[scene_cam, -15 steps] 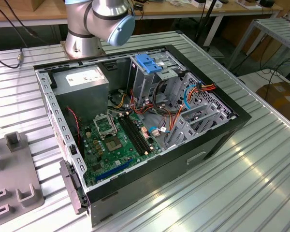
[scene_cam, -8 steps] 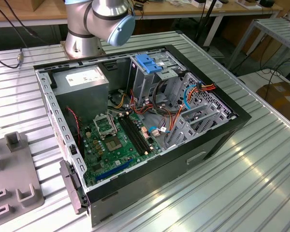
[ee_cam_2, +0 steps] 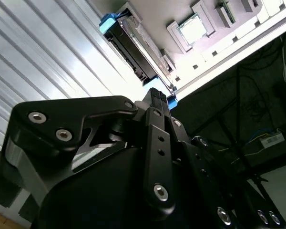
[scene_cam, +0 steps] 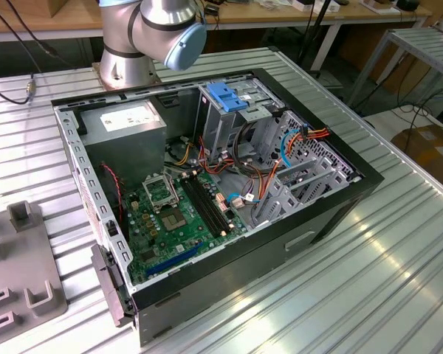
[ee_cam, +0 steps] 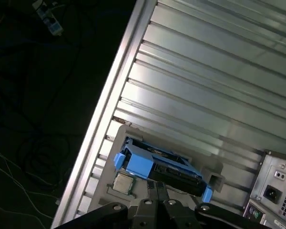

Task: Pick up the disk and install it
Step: 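Pick up the disk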

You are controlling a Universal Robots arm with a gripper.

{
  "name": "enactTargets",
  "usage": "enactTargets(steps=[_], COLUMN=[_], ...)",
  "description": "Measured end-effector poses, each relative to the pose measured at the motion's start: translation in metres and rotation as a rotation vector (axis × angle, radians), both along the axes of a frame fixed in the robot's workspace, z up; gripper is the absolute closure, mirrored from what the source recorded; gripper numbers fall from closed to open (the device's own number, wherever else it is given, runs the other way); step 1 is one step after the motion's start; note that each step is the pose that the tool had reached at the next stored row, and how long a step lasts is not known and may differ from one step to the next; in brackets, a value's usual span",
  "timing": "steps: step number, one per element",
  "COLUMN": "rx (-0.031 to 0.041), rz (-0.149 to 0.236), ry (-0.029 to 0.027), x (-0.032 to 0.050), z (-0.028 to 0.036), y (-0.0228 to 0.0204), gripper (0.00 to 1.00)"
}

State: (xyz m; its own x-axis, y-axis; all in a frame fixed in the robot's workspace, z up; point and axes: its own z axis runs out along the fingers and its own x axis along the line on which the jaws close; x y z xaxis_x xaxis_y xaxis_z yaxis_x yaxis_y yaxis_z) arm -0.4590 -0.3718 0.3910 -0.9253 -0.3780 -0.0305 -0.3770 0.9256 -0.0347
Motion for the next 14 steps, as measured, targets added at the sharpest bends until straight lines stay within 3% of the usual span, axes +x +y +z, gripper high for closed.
enactTargets(steps=[6, 9, 14], rx=[0.0, 0.0, 0.0], rz=[0.109, 0.142, 0.155], ry=[-0.0001, 0.0, 0.0001], x=[0.0, 0.0001, 0.0001], z=[-0.0001, -0.0001, -0.0001], y=[0.0, 0.0, 0.0], gripper=[0.9, 0.9, 0.9])
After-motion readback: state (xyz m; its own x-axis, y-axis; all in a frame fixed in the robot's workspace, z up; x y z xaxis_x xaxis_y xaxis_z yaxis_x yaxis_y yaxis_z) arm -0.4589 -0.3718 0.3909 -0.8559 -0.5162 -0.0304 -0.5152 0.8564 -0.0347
